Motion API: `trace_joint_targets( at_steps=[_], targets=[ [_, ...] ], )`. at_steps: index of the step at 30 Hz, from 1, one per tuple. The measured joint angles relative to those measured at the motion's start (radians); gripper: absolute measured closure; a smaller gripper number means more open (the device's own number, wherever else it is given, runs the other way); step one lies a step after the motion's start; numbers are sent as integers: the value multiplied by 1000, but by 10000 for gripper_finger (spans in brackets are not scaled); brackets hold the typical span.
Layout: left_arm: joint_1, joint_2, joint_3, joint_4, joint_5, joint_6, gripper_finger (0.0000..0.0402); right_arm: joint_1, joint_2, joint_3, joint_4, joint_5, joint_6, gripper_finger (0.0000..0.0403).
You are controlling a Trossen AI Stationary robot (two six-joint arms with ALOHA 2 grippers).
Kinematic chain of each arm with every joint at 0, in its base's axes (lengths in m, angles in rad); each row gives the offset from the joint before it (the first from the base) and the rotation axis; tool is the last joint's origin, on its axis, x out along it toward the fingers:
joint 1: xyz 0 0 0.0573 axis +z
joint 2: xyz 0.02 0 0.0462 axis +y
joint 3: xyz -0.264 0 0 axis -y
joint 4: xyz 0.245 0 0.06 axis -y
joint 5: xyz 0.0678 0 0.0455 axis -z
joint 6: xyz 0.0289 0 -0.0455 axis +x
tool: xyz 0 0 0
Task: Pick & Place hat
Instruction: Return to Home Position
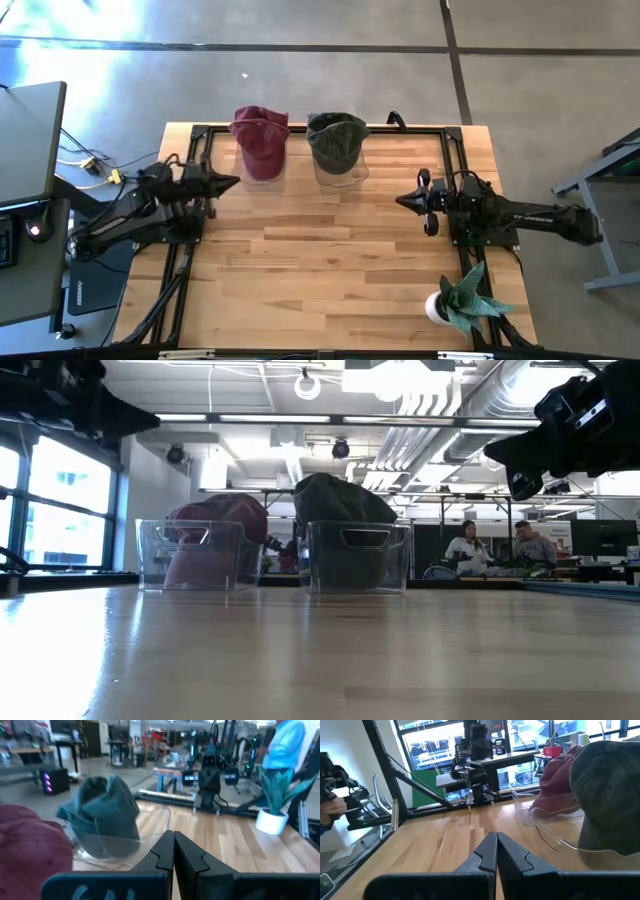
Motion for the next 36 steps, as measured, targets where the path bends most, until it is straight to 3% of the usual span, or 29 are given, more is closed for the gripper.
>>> trace_joint_targets(
  at_steps=[4, 12, 17, 23, 31, 36],
  targets=[
    [-29, 12, -26, 17, -38, -5, 401, 18, 2, 0, 4, 18, 1, 401],
    [-175, 15, -227, 364, -150, -33, 401, 42, -1, 0, 1, 63, -2, 400],
    [-265, 4, -251, 344, -227, 1, 401, 42, 0, 0, -3, 63, -2, 401],
    [-282, 11, -253, 280, -205, 21, 401, 42, -1, -1, -47, 64, -48, 402],
    [-282, 10, -254, 276, -180, 20, 401, 8, -40, -1, -113, 254, -121, 402],
    [-281, 10, -255, 272, -169, 14, 401, -6, -137, -1, -153, 168, -122, 402]
  ],
)
